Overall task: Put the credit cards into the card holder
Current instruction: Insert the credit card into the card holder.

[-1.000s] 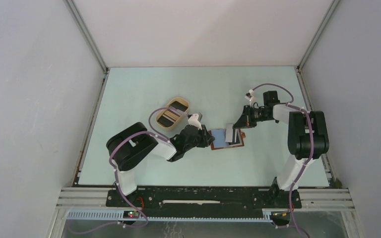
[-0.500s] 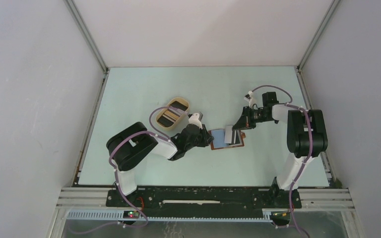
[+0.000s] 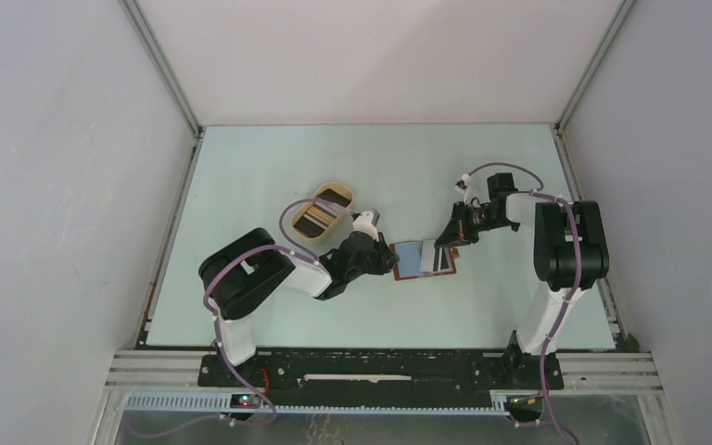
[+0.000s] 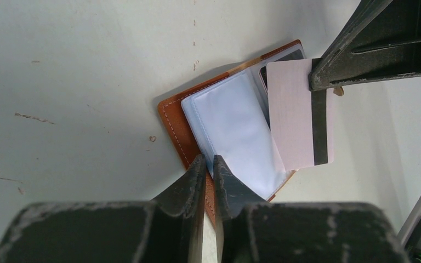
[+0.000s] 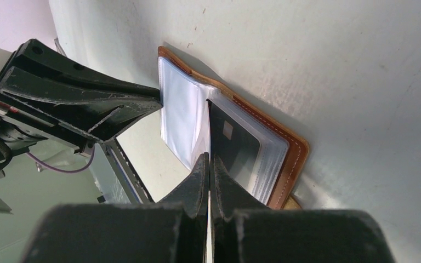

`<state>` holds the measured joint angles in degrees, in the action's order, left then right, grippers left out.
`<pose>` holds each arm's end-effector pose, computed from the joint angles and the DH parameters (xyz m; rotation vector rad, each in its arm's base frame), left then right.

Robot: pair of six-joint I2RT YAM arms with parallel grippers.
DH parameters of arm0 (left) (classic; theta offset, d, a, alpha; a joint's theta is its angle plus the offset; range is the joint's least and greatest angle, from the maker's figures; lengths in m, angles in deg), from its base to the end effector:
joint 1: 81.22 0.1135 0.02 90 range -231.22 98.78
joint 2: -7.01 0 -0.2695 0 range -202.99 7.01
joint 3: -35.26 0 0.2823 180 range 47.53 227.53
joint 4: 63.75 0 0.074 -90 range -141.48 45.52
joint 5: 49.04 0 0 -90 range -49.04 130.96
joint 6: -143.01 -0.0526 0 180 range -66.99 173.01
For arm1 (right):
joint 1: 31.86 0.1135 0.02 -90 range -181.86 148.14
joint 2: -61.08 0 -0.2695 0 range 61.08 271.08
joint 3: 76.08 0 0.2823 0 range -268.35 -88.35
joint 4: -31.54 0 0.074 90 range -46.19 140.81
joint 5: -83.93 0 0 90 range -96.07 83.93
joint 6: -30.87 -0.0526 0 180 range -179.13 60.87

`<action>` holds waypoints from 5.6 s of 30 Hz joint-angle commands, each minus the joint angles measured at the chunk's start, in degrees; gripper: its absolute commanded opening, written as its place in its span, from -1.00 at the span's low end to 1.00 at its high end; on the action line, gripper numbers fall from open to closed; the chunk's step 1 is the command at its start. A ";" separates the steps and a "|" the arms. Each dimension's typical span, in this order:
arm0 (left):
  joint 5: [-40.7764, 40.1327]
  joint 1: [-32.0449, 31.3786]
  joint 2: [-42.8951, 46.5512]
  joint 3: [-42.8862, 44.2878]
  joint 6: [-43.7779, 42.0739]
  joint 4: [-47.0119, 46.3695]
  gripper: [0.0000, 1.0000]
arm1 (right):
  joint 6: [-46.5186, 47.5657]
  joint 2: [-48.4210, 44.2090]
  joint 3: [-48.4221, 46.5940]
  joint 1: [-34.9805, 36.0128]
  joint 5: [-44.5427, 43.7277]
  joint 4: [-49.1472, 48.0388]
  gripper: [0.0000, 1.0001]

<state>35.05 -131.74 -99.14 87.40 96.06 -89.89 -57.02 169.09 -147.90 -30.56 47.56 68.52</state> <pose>0.2410 -0.2841 0.0849 0.0743 2.1790 -0.8797 0.3606 0.0505 0.1024 -0.2675 2.5529 1.2911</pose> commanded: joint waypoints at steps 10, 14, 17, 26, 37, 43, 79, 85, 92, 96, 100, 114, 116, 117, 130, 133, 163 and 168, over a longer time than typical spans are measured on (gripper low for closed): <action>-0.33 -0.65 -1.02 2.38 -1.83 1.50 -0.74 | -0.16 2.53 -3.79 2.32 -3.85 2.53 -1.00; -0.23 -0.65 -1.07 2.46 -1.87 1.57 -0.74 | -0.01 3.11 -4.18 3.03 -4.29 3.01 -1.00; -0.20 -0.63 -1.08 2.53 -1.96 1.59 -0.74 | -0.08 3.70 -4.52 3.26 -4.73 3.45 -1.00; 0.12 -0.66 -1.24 2.83 -2.18 1.76 -0.75 | -0.59 4.34 -5.18 4.12 -5.85 3.85 -1.00; 0.29 -0.72 -1.43 3.11 -2.35 2.08 -0.75 | -0.44 5.19 -6.25 5.44 -6.81 4.89 -1.00; 0.44 -0.75 -1.36 3.18 -2.44 2.11 -0.75 | -0.18 5.91 -7.43 6.26 -8.08 6.40 -1.00; 0.83 -0.81 -0.74 2.57 -2.47 1.24 -0.66 | 3.68 7.22 -11.64 10.56 -12.10 11.05 -0.69; 0.80 -0.76 1.58 1.60 -2.41 1.06 -0.42 | 3.91 7.92 -12.05 10.56 -12.00 11.58 -0.69; 0.48 -0.36 6.13 -0.36 -3.62 1.81 -0.14 | 4.04 7.54 -12.26 10.56 -11.76 11.89 -0.67; -1.58 -0.37 10.24 -2.63 -4.83 1.68 -0.04 | 4.13 7.49 -12.34 10.48 -11.87 11.94 -0.67; -3.90 -0.54 15.15 -5.17 -6.92 1.61 0.00 | 4.22 7.39 -12.52 10.48 -11.53 12.19 -0.66; -9.24 -2.96 32.44 -15.69 -15.17 -4.87 0.02 | 4.48 6.87 -12.52 10.30 -12.03 12.19 -0.60; -9.05 -2.99 34.80 -16.39 -16.64 -5.29 0.02 | 4.48 6.91 -12.52 10.35 -11.68 12.19 -0.60; -8.87 -2.97 36.11 -16.42 -17.72 -4.86 0.08 | 4.48 7.06 -12.52 10.38 -11.54 12.17 -0.60; 2.87 -0.89 31.30 -19.32 -10.05 -18.36 0.76 | 4.92 7.13 -12.52 10.74 -11.24 12.26 -0.57; 4.69 -1.53 25.04 -17.23 -6.82 -20.06 0.47 | 5.01 7.12 -12.52 10.83 -11.35 12.29 -0.56; -14.14 -13.85 -6.64 16.97 10.39 4.32 -0.42 | 4.83 7.38 -12.52 11.44 -11.79 12.15 -0.51; -15.23 -13.90 -8.60 21.06 12.28 11.12 -0.40 | 4.83 7.47 -12.52 11.44 -11.66 12.16 -0.51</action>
<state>23.11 -145.45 -106.33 103.75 105.59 -85.17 -53.83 175.78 -159.29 -19.70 37.96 79.84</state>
